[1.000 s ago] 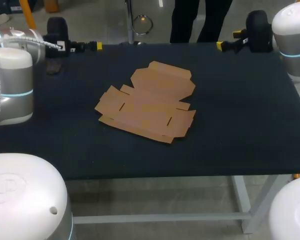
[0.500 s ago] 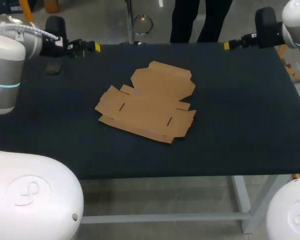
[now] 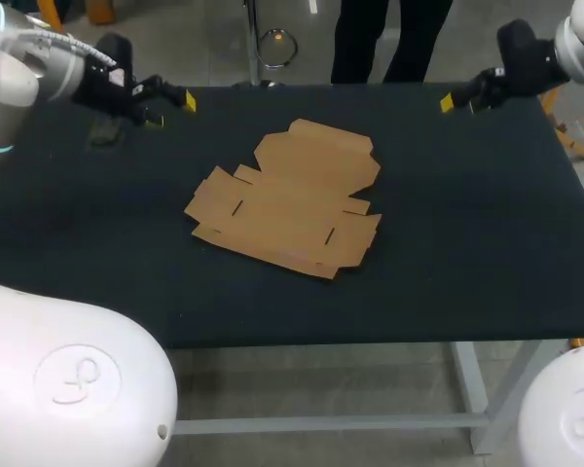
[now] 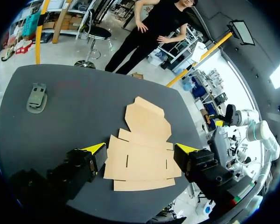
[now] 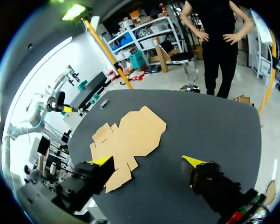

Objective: Assemble the packaging by folding the flat box into shape, placing the metal phone stand inside, and closing the box properly

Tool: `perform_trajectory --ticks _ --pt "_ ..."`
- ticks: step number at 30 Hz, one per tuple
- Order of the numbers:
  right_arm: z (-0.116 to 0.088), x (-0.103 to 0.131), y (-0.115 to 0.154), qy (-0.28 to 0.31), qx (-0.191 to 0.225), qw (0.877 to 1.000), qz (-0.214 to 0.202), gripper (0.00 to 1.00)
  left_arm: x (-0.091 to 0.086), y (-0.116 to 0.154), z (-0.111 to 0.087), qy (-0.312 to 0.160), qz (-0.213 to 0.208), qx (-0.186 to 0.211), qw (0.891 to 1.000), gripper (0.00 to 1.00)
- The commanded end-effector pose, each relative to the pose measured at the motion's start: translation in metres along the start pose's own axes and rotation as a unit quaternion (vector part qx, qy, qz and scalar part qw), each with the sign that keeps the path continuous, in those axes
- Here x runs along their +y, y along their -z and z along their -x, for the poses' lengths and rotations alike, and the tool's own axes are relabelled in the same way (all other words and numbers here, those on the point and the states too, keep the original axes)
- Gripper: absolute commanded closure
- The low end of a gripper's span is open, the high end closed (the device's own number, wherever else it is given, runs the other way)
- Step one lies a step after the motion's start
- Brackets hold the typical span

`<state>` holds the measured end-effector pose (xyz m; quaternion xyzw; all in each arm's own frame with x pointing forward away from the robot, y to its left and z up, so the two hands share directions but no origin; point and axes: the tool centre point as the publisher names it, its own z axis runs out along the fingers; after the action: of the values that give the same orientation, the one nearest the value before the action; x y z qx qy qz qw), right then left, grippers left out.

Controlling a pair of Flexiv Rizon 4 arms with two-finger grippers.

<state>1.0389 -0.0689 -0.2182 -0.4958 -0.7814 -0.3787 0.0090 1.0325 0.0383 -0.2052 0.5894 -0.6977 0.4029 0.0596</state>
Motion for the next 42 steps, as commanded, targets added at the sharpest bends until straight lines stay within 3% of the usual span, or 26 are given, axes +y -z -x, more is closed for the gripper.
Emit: perform_trajectory --ticks 1,10,17,29,42 --pt "0.002 0.003 0.001 0.0 0.005 1.0 -0.012 0.0 -0.004 0.001 -0.001 0.001 0.096 -0.002 0.995 0.0" --pt "0.002 0.003 0.001 0.0 0.005 1.0 -0.012 0.0 -0.006 0.0 0.0 0.008 0.098 -0.001 0.995 0.0" --pt "0.0 -0.003 -0.006 -0.087 0.015 0.993 -0.076 0.0 -0.001 -0.01 0.006 -0.002 0.144 -0.004 0.99 0.0" --pt "-0.007 -0.038 -0.011 -0.157 0.012 0.981 -0.117 0.0 0.025 -0.027 0.01 -0.009 0.18 -0.038 0.983 0.0" --pt "-0.013 -0.07 -0.021 -0.202 0.016 0.971 -0.128 0.0 0.039 -0.039 0.031 -0.064 0.209 -0.026 0.976 0.0"
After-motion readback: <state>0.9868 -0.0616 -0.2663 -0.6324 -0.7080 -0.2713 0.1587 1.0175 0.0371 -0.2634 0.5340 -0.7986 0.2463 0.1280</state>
